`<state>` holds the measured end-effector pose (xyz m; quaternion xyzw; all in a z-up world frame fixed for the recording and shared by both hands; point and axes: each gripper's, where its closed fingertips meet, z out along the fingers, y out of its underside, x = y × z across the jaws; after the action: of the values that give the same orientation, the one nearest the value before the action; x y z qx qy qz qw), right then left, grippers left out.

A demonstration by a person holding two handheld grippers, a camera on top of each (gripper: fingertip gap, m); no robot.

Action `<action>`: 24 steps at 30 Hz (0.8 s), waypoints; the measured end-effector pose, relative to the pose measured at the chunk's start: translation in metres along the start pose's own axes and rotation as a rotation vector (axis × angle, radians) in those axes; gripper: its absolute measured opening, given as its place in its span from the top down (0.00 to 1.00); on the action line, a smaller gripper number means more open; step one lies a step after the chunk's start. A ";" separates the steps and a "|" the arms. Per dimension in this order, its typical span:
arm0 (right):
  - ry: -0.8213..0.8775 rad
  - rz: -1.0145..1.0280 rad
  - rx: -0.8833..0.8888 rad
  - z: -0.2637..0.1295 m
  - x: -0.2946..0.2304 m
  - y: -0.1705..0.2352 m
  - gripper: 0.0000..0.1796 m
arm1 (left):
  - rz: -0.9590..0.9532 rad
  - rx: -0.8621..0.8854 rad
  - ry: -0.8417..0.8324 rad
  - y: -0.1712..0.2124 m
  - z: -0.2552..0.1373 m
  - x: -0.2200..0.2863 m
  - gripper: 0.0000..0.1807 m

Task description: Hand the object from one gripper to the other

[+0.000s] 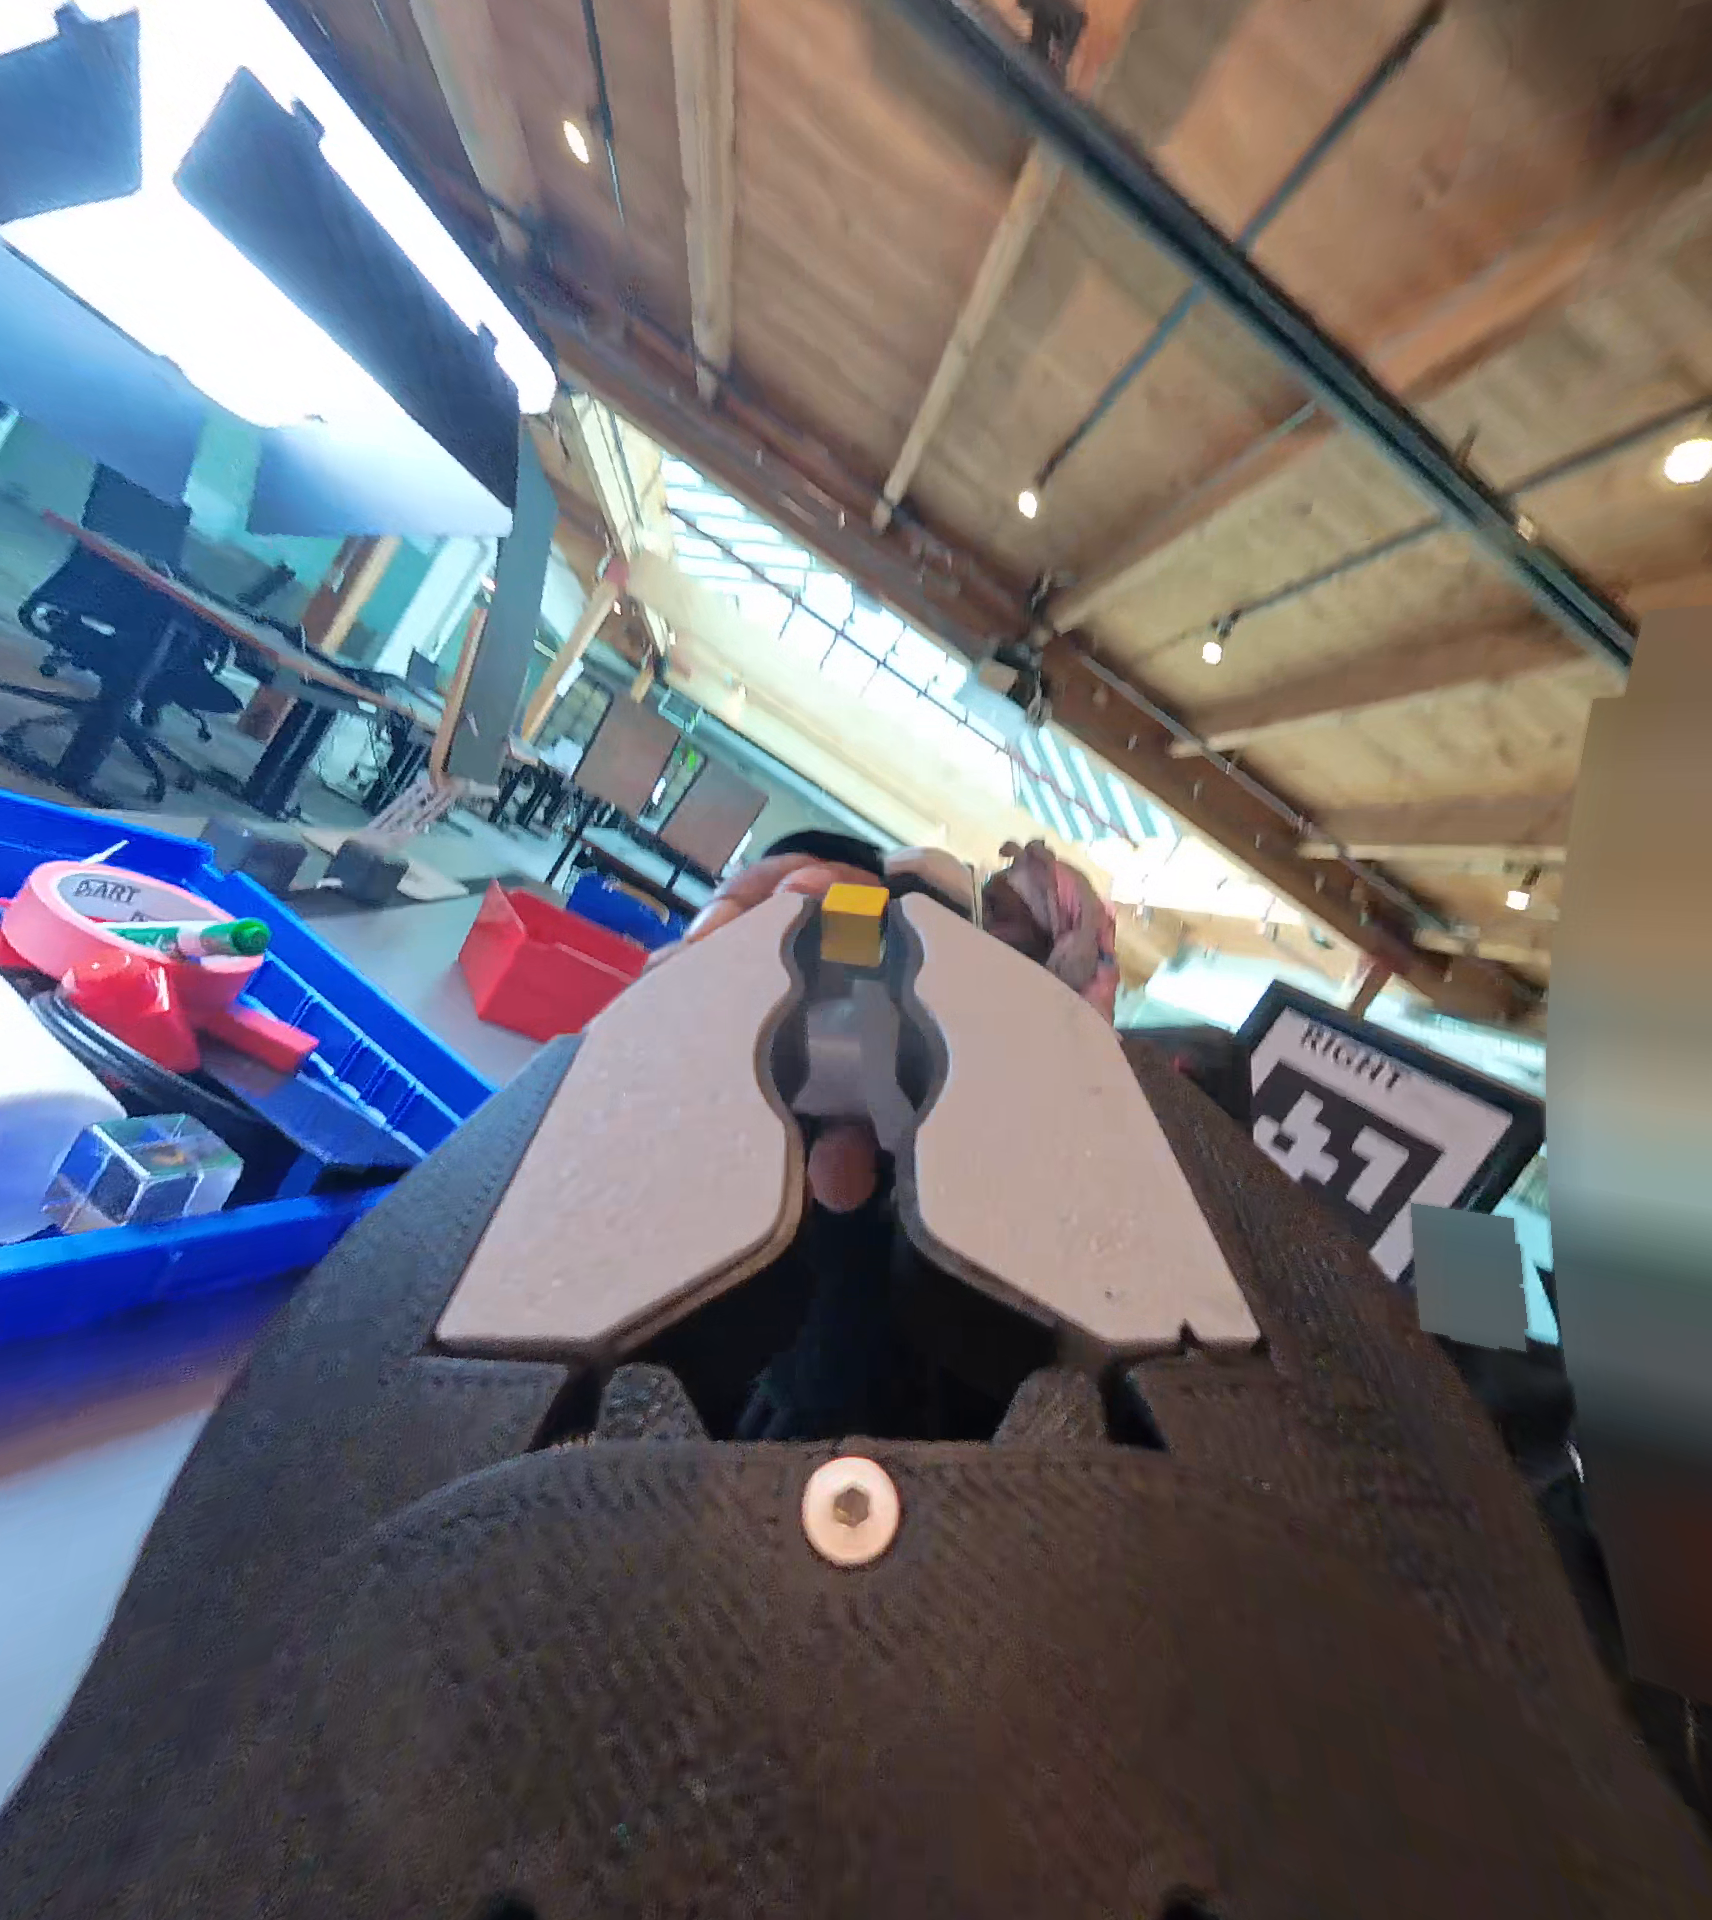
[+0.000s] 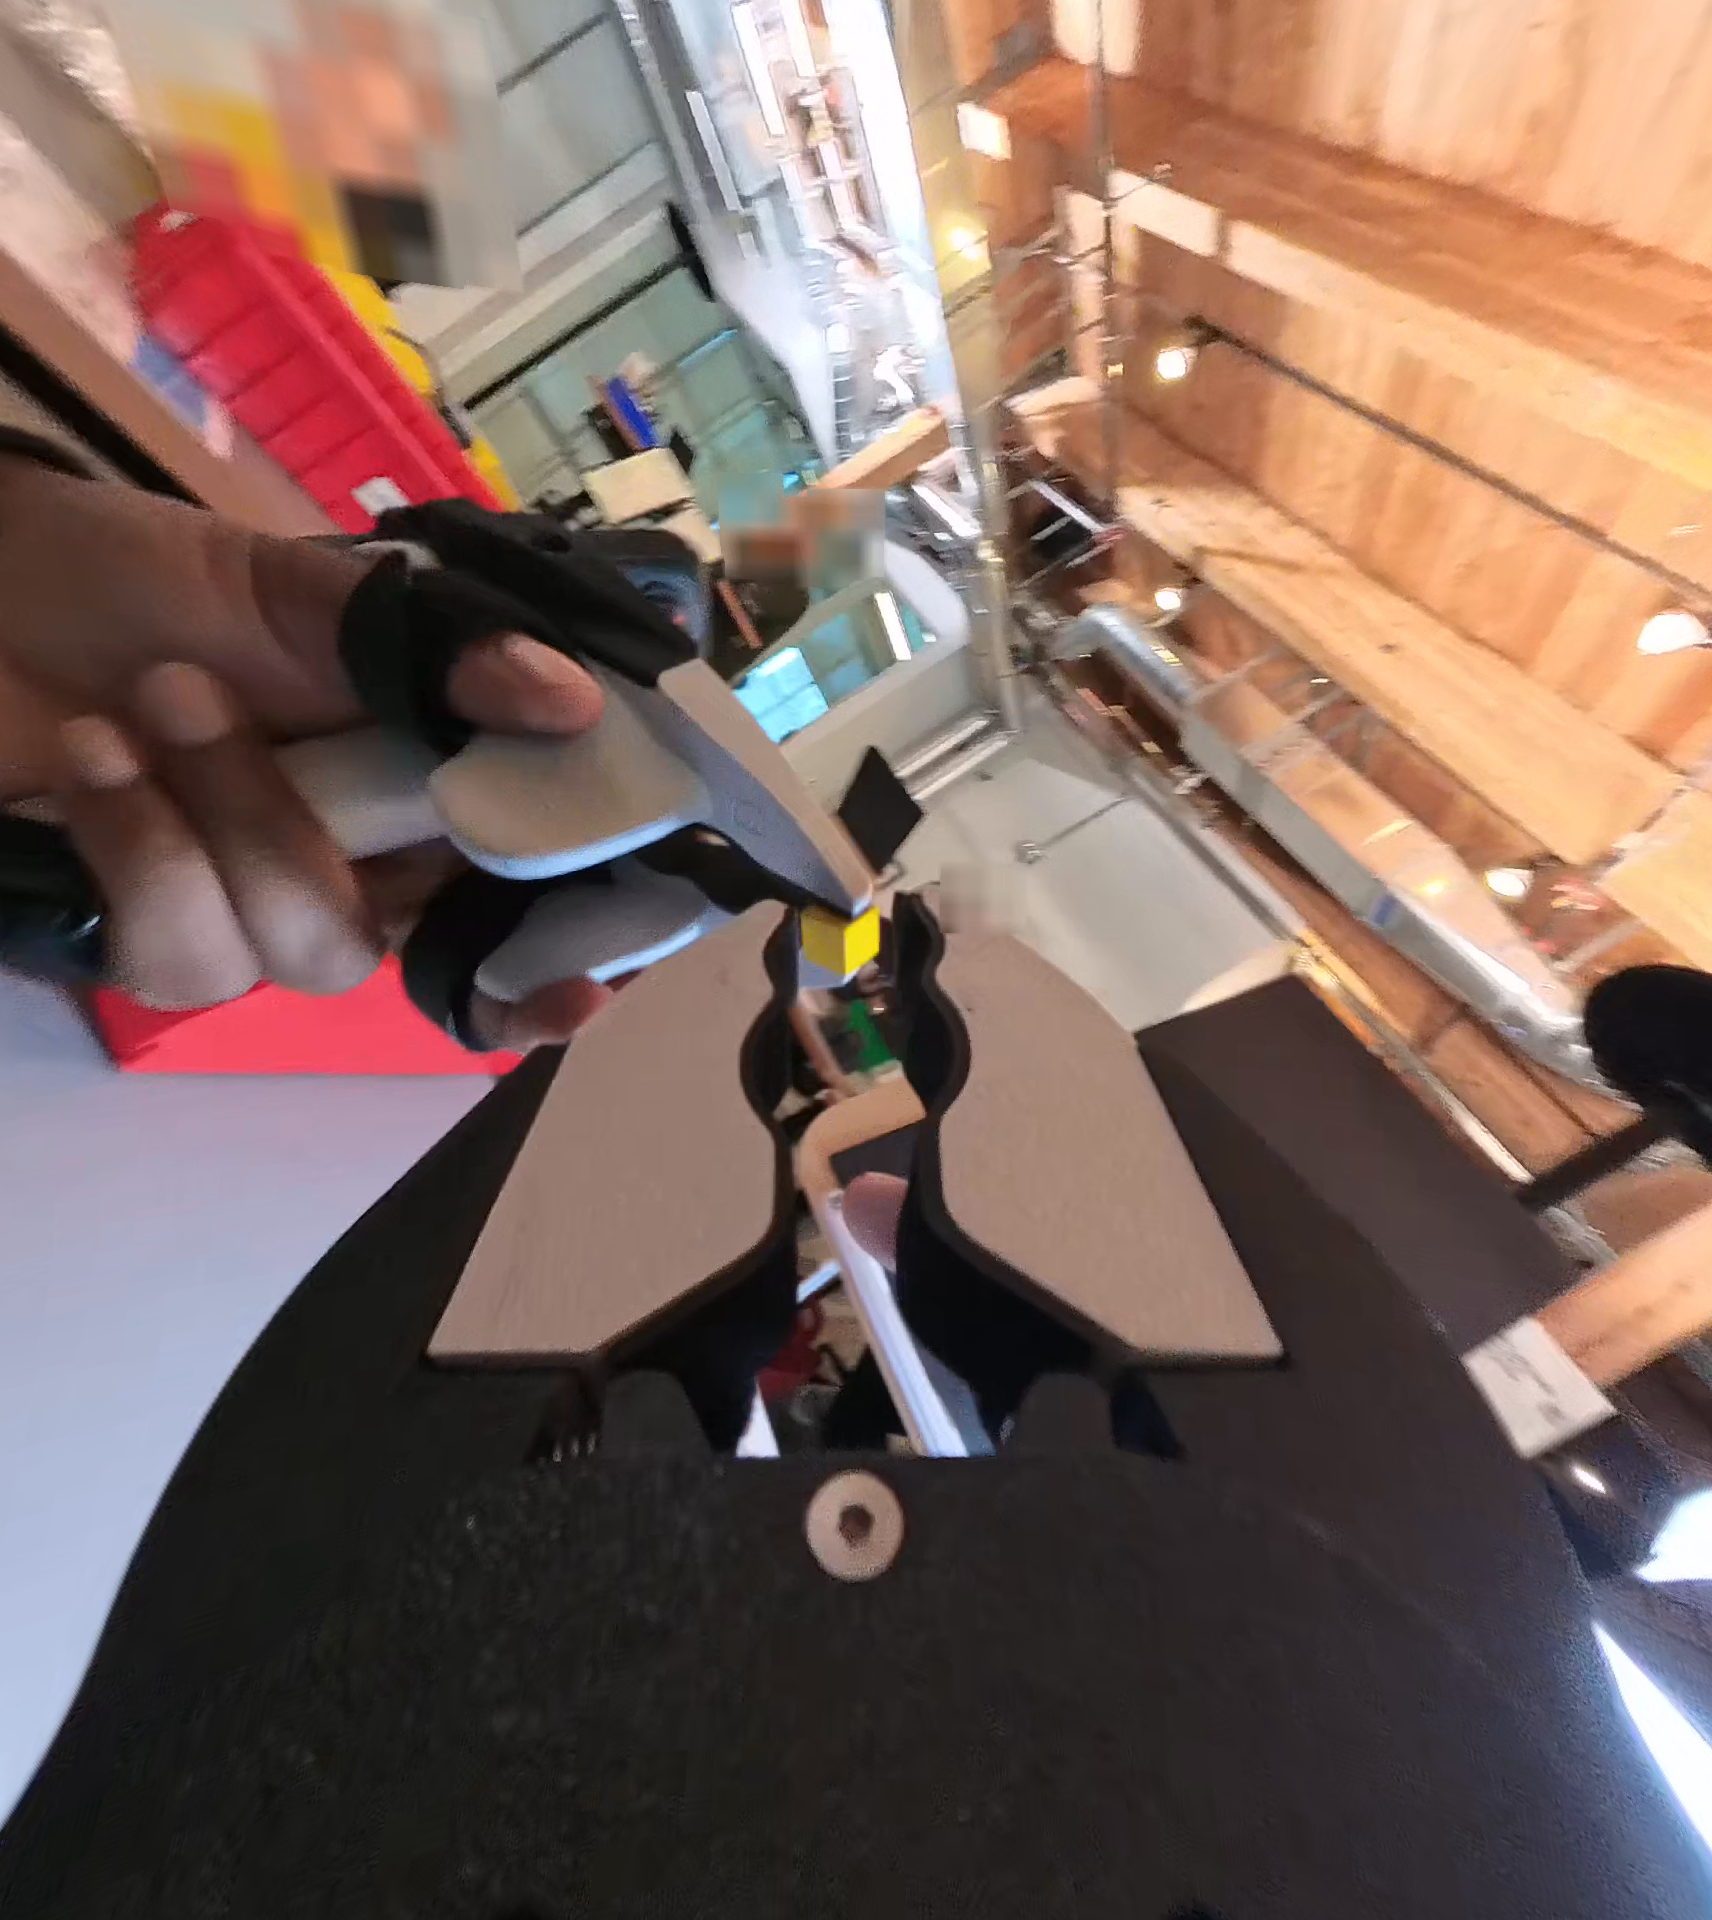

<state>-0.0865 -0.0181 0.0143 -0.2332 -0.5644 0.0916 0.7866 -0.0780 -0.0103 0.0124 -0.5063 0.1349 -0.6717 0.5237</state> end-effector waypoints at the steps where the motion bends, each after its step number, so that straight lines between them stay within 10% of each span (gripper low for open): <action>1: 0.053 -0.018 -0.009 0.003 0.002 -0.001 0.90 | -0.023 0.036 0.006 -0.002 0.000 0.001 0.93; 15: 0.241 -0.089 -0.039 0.006 0.007 -0.005 0.93 | -0.111 0.160 0.034 -0.008 0.002 0.011 0.94; 24: -0.225 0.234 0.082 -0.017 0.001 -0.014 0.94 | 0.172 -0.082 0.046 0.001 0.001 0.023 0.90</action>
<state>-0.0718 -0.0346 0.0173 -0.2532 -0.6136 0.2310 0.7113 -0.0750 -0.0296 0.0243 -0.4981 0.2172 -0.6295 0.5553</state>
